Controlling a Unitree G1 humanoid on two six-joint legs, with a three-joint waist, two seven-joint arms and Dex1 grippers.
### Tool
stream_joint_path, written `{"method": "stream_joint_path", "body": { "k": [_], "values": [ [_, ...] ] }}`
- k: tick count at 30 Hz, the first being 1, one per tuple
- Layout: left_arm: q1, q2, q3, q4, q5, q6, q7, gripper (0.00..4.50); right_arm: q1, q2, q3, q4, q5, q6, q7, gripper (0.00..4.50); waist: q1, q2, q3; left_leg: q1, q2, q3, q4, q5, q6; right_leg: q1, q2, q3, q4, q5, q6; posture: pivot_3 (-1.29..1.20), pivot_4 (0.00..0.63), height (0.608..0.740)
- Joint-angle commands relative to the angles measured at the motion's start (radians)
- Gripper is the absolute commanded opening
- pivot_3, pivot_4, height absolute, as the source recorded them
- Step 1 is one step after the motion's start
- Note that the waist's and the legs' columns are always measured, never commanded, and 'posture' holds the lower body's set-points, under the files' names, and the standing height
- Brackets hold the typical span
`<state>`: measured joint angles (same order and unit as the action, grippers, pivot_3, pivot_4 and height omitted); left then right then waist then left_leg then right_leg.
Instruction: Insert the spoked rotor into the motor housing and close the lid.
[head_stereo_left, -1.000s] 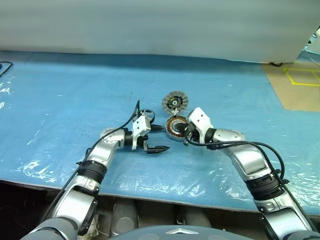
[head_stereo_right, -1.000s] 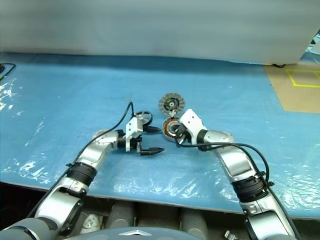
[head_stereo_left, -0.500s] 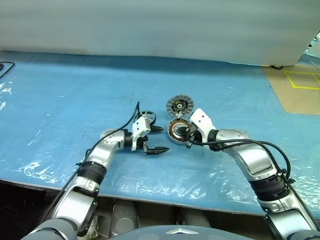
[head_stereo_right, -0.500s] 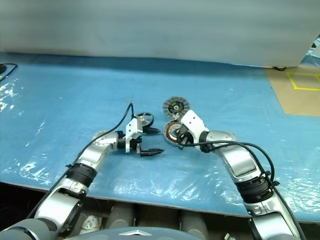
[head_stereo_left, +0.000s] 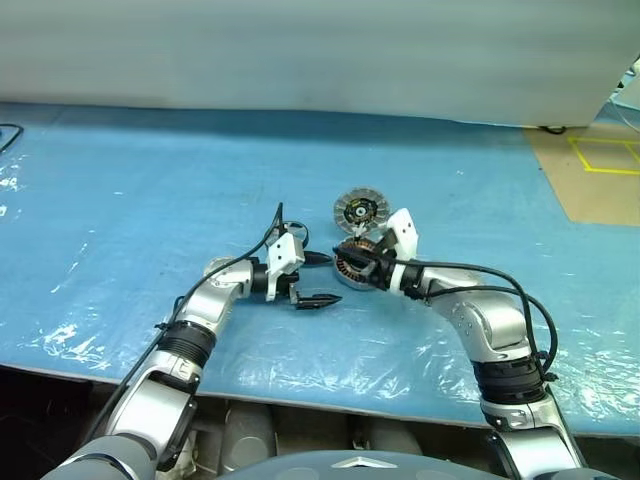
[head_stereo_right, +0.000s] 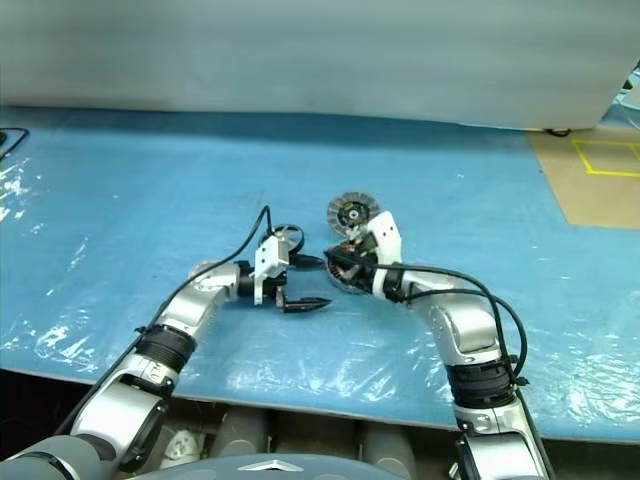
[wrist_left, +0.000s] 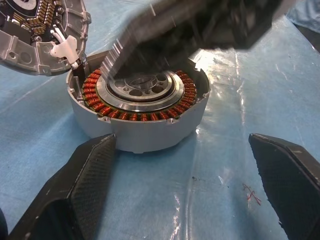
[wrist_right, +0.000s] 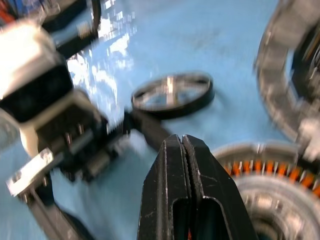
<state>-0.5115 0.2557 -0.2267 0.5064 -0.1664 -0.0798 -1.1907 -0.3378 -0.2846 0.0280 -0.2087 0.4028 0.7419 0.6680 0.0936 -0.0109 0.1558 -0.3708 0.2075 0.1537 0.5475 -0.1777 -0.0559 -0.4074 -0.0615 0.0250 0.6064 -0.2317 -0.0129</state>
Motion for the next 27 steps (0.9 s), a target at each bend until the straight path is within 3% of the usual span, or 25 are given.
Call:
{"method": "stream_joint_path", "body": {
  "k": [1, 14, 27],
  "values": [
    [-0.012, 0.006, 0.015, -0.02, -0.014, -0.007, -0.004, 4.5, -0.028, 0.001, -0.047, -0.014, 0.032, -0.059, -0.007, 0.01, 0.0, 0.0, 0.0, 0.0, 0.0, 0.0, 0.0, 0.0, 0.0, 0.0, 0.0, 0.0, 0.0, 0.0, 0.0, 0.0, 0.15, 0.74],
    [-0.02, 0.016, 0.04, -0.035, -0.046, -0.003, -0.016, 4.5, 0.042, -0.203, 0.166, 0.065, -0.195, -0.159, 0.05, 0.01, -0.001, 0.0, 0.0, 0.0, 0.0, 0.0, 0.0, 0.0, 0.0, 0.0, 0.001, 0.0, 0.0, 0.0, 0.0, 0.0, 0.15, 0.74],
    [-0.027, 0.008, 0.032, -0.026, -0.039, -0.006, -0.022, 4.5, 0.089, -0.3, 0.262, 0.038, -0.255, -0.098, 0.102, 0.01, 0.002, 0.0, 0.0, 0.003, 0.0, 0.0, 0.0, 0.0, 0.0, 0.003, 0.001, 0.0, 0.0, 0.0, 0.0, 0.0, 0.15, 0.74]
  ]
}}
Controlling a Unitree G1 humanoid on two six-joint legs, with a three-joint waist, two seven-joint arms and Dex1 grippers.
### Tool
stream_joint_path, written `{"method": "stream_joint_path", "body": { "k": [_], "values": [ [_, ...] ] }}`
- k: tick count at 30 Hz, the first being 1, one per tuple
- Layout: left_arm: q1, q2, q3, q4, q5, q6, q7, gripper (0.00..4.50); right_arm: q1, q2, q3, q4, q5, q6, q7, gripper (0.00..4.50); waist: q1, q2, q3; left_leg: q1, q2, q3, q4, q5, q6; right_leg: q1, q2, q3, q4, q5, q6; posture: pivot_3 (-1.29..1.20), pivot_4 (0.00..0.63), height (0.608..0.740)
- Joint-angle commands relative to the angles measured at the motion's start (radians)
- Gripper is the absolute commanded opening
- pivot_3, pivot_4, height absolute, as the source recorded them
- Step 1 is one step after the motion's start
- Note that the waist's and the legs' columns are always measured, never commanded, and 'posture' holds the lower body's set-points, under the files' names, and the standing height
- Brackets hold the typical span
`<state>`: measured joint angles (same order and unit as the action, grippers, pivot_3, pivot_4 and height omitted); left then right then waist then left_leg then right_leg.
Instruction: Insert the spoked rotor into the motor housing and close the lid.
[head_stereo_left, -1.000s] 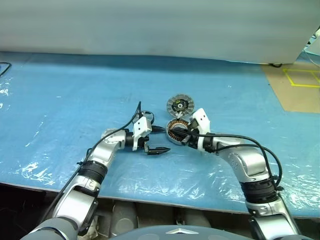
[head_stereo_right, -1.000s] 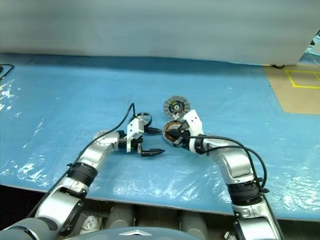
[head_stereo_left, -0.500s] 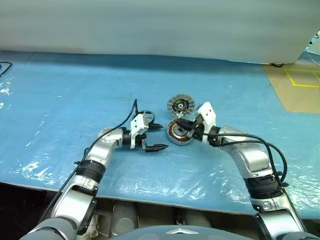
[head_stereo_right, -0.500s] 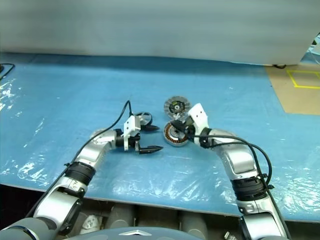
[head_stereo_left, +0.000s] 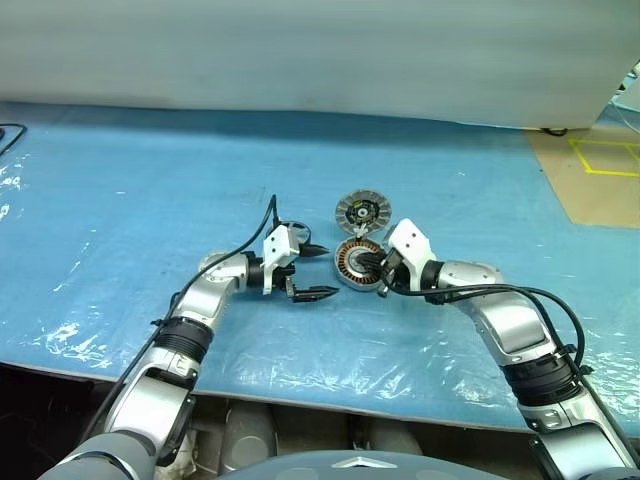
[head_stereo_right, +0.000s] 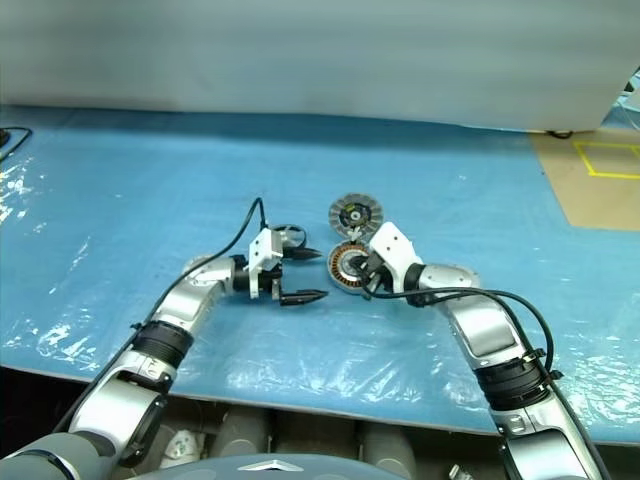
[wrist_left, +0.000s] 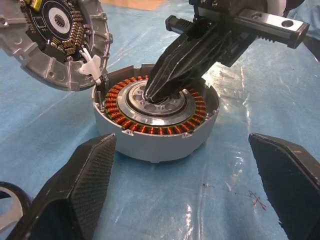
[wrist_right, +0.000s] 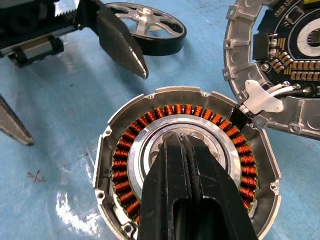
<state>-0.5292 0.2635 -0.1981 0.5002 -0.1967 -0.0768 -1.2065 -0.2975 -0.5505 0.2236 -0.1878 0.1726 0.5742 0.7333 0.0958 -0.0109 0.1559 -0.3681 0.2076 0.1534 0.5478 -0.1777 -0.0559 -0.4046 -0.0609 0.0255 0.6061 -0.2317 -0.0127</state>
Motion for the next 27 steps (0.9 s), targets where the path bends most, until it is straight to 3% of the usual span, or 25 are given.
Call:
{"method": "stream_joint_path", "body": {
  "k": [1, 4, 11, 18, 27],
  "values": [
    [-0.009, 0.0, 0.003, -0.02, -0.008, -0.008, -0.007, 4.5, 0.052, -0.045, 0.077, 0.013, -0.025, 0.085, 0.044, 0.01, 0.0, 0.0, 0.0, 0.0, 0.0, 0.0, 0.0, 0.0, 0.0, 0.0, 0.0, 0.0, 0.0, 0.0, 0.0, 0.0, 0.15, 0.74],
    [-0.006, 0.001, 0.003, -0.022, -0.007, -0.007, -0.006, 4.5, 0.061, -0.089, 0.124, -0.003, -0.033, 0.141, 0.075, 0.01, 0.002, 0.0, 0.0, 0.0, 0.0, 0.0, 0.0, 0.0, 0.0, 0.001, 0.0, 0.0, 0.0, 0.0, 0.0, 0.0, 0.15, 0.74],
    [0.001, -0.004, -0.001, -0.027, -0.004, -0.008, 0.0, 4.5, 0.039, -0.056, 0.094, 0.01, -0.027, 0.198, 0.014, 0.01, 0.003, -0.003, -0.003, 0.004, 0.0, -0.001, -0.001, 0.0, 0.0, 0.005, 0.0, 0.0, -0.001, -0.003, -0.003, 0.0, 0.15, 0.74],
    [0.003, -0.007, -0.006, -0.027, 0.0, -0.007, 0.002, 4.5, 0.055, -0.089, 0.134, -0.013, -0.017, 0.266, 0.047, 0.01, 0.005, -0.003, -0.003, 0.007, -0.001, -0.001, 0.0, 0.0, 0.0, 0.009, -0.001, 0.0, -0.001, -0.004, -0.002, 0.0, 0.15, 0.74],
    [-0.003, -0.01, -0.011, -0.016, 0.007, -0.009, 0.0, 4.5, 0.012, 0.012, 0.045, 0.008, 0.002, 0.156, -0.019, 0.01, -0.001, -0.005, -0.004, 0.009, 0.0, 0.0, -0.001, 0.0, 0.0, 0.01, -0.001, 0.001, -0.001, -0.005, -0.002, 0.0, 0.15, 0.74]
  ]
}}
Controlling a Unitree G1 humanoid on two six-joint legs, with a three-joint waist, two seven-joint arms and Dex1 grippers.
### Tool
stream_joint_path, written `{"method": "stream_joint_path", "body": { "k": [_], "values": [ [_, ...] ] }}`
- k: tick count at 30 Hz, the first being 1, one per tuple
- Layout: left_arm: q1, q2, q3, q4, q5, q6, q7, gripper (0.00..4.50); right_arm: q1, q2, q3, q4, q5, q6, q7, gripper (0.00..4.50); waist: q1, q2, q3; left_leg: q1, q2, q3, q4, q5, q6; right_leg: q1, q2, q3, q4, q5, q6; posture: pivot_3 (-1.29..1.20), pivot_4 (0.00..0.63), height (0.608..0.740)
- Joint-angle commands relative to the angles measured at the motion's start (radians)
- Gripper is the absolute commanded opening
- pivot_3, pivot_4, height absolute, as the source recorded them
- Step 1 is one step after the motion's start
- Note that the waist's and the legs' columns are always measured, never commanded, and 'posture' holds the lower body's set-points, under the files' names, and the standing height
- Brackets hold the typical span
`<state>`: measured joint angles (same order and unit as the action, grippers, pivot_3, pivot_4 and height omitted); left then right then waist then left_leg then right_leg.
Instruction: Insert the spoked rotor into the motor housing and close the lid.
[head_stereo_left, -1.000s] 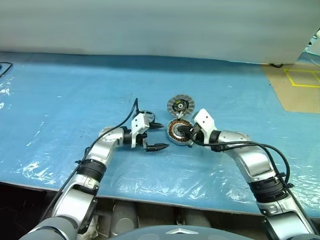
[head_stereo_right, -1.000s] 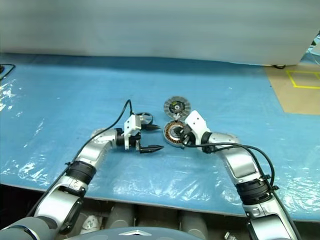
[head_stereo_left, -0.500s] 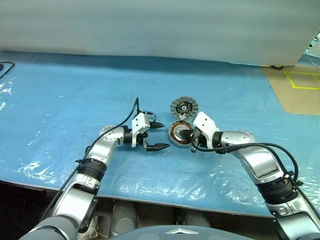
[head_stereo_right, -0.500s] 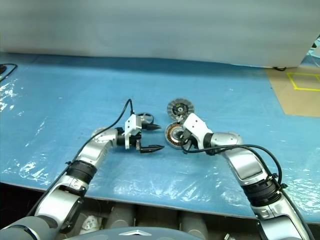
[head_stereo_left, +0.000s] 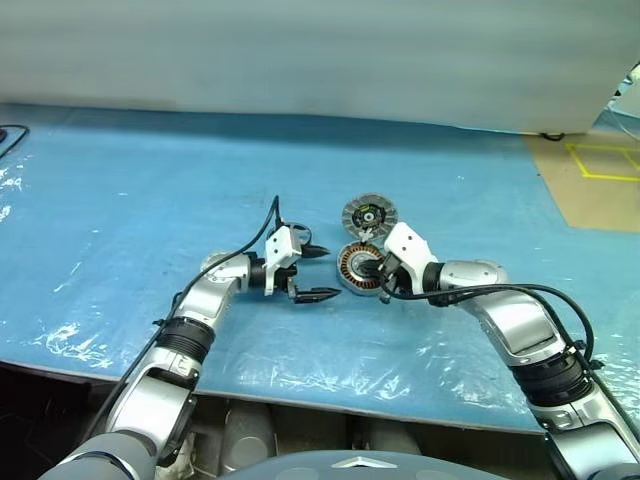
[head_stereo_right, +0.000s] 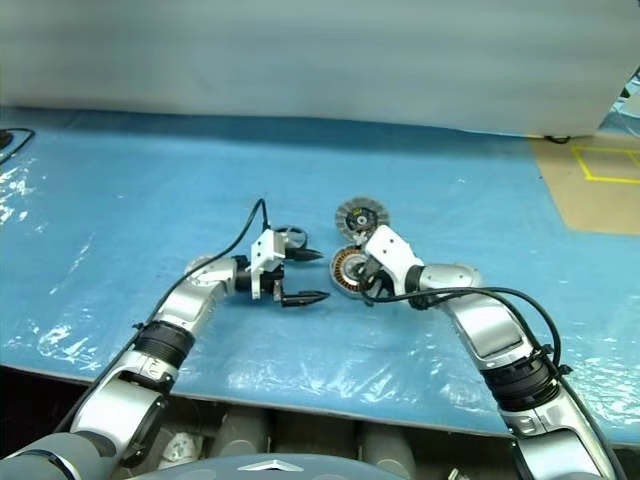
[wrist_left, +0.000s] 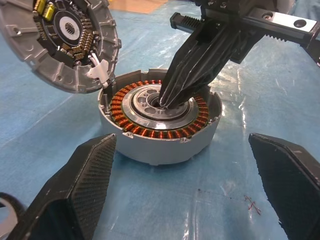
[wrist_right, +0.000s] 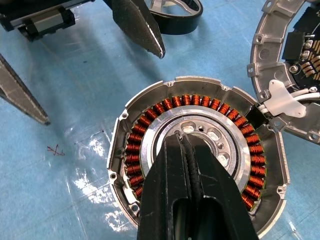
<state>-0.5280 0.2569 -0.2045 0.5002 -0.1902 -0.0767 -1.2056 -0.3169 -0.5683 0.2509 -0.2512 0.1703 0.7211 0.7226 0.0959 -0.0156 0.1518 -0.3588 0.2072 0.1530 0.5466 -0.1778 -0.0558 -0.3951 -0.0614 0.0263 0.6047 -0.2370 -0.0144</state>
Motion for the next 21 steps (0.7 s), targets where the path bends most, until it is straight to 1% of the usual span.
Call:
{"method": "stream_joint_path", "body": {
  "k": [1, 5, 8, 10, 16, 21],
  "values": [
    [-0.006, -0.004, -0.004, -0.013, 0.001, -0.01, 0.0, 4.5, 0.027, 0.045, 0.004, 0.068, 0.014, -0.01, -0.007, 0.01, -0.003, 0.0, 0.0, 0.0, 0.0, 0.0, 0.0, 0.0, 0.0, -0.001, 0.0, 0.0, 0.0, 0.0, 0.0, 0.0, 0.15, 0.74],
    [-0.011, -0.009, -0.004, -0.006, 0.006, -0.011, 0.001, 4.5, 0.002, 0.141, -0.09, 0.032, 0.096, -0.03, -0.023, 0.01, -0.007, 0.001, 0.001, -0.002, 0.0, 0.001, 0.0, 0.0, 0.0, -0.005, 0.0, 0.001, 0.001, 0.001, -0.001, 0.0, 0.15, 0.74],
    [-0.01, -0.012, -0.004, -0.005, 0.01, -0.013, 0.002, 4.5, -0.028, 0.176, -0.138, 0.024, 0.12, -0.053, -0.032, 0.01, -0.008, 0.003, 0.003, -0.01, 0.0, 0.001, 0.0, 0.0, 0.0, -0.012, 0.001, 0.001, 0.002, 0.001, -0.001, 0.0, 0.15, 0.74],
    [-0.01, -0.014, -0.003, -0.004, 0.013, -0.013, 0.003, 4.5, -0.042, 0.163, -0.138, 0.036, 0.103, -0.075, -0.034, 0.01, -0.007, 0.003, 0.003, -0.012, 0.0, 0.0, 0.0, 0.0, 0.0, -0.013, 0.001, 0.001, 0.002, 0.004, 0.003, 0.0, 0.15, 0.74],
    [-0.006, -0.013, -0.001, -0.006, 0.014, -0.014, 0.006, 4.5, -0.062, 0.111, -0.131, 0.076, 0.075, -0.113, -0.022, 0.01, -0.002, 0.003, 0.003, -0.012, 0.0, -0.001, -0.002, 0.0, 0.0, -0.013, 0.002, -0.001, 0.001, 0.004, 0.003, 0.0, 0.15, 0.74],
    [0.007, -0.007, -0.003, -0.019, 0.014, -0.01, 0.009, 4.5, -0.059, 0.059, -0.086, 0.088, 0.037, -0.134, 0.016, 0.01, -0.003, 0.003, 0.003, -0.012, 0.0, -0.001, -0.001, 0.0, 0.0, -0.013, 0.002, -0.001, 0.002, 0.004, 0.003, 0.0, 0.15, 0.74]
  ]
}}
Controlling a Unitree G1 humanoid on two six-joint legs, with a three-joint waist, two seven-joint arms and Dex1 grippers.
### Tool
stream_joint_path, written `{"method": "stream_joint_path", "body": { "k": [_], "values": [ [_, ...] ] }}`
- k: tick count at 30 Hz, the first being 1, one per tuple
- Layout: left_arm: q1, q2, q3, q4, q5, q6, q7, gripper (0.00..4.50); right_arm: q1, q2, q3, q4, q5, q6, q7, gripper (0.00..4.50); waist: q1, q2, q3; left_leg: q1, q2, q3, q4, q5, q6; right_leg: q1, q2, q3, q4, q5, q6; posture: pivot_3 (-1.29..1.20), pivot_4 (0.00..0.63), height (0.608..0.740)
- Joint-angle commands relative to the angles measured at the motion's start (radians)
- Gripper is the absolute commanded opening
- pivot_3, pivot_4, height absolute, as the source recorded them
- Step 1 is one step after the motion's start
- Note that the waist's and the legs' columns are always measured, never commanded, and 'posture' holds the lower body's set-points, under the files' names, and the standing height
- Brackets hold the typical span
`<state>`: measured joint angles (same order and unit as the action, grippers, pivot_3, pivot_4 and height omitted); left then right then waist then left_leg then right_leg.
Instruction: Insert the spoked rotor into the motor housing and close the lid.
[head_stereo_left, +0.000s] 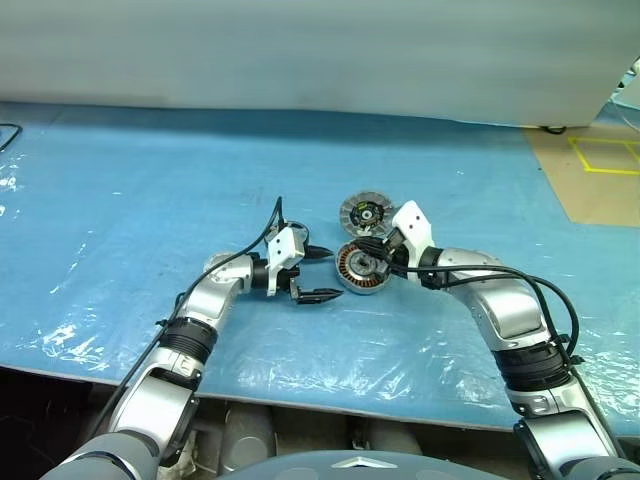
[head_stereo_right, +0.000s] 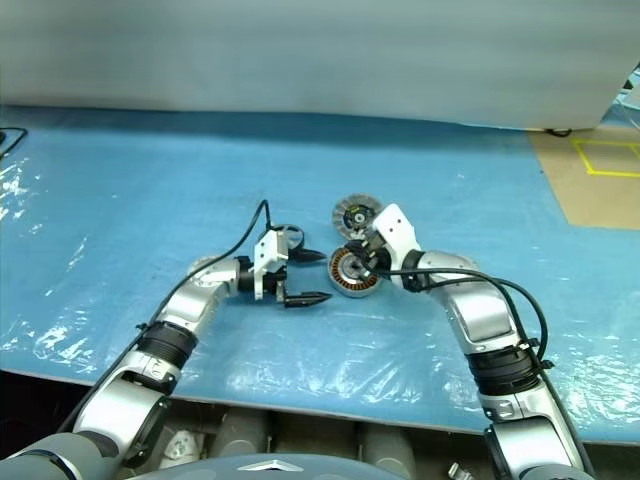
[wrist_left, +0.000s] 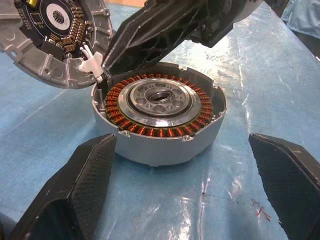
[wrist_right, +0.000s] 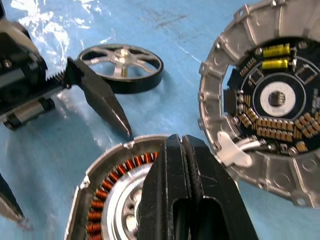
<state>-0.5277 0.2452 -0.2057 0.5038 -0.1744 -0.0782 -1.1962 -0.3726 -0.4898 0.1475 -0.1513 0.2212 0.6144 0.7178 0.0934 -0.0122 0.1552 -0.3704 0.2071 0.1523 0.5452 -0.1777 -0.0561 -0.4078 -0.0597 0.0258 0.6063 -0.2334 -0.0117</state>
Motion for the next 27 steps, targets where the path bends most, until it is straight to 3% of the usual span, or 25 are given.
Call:
{"method": "stream_joint_path", "body": {
  "k": [1, 4, 7, 27],
  "values": [
    [0.007, 0.005, -0.002, -0.023, -0.002, -0.008, 0.0, 4.5, 0.0, -0.026, 0.027, -0.015, -0.018, -0.031, 0.03, 0.01, -0.001, 0.0, 0.0, 0.0, 0.0, 0.0, 0.0, 0.0, 0.0, 0.0, 0.0, 0.0, 0.0, 0.0, 0.0, 0.0, 0.15, 0.74],
    [0.006, 0.007, -0.002, -0.023, -0.001, -0.007, 0.0, 4.5, 0.008, -0.036, 0.043, -0.022, -0.033, -0.034, 0.035, 0.61, -0.001, 0.0, 0.0, 0.0, 0.0, 0.0, 0.0, 0.0, 0.0, 0.0, 0.0, 0.0, 0.0, 0.0, 0.0, 0.0, 0.15, 0.74],
    [0.003, 0.006, -0.004, -0.021, -0.001, -0.008, -0.002, 4.5, 0.01, -0.042, 0.051, -0.019, -0.057, -0.051, 0.027, 1.53, 0.0, 0.0, 0.0, 0.0, 0.0, 0.0, 0.0, 0.0, 0.0, 0.0, 0.0, 0.0, 0.0, 0.0, 0.0, 0.0, 0.15, 0.74],
    [0.004, 0.002, -0.017, -0.02, -0.004, -0.009, -0.005, 4.5, 0.025, -0.153, 0.122, -0.047, -0.152, -0.103, 0.109, 1.53, 0.001, 0.0, 0.0, 0.001, 0.0, 0.0, 0.001, 0.0, 0.0, 0.001, 0.0, 0.0, 0.001, 0.0, 0.0, 0.0, 0.15, 0.74]
  ]
}}
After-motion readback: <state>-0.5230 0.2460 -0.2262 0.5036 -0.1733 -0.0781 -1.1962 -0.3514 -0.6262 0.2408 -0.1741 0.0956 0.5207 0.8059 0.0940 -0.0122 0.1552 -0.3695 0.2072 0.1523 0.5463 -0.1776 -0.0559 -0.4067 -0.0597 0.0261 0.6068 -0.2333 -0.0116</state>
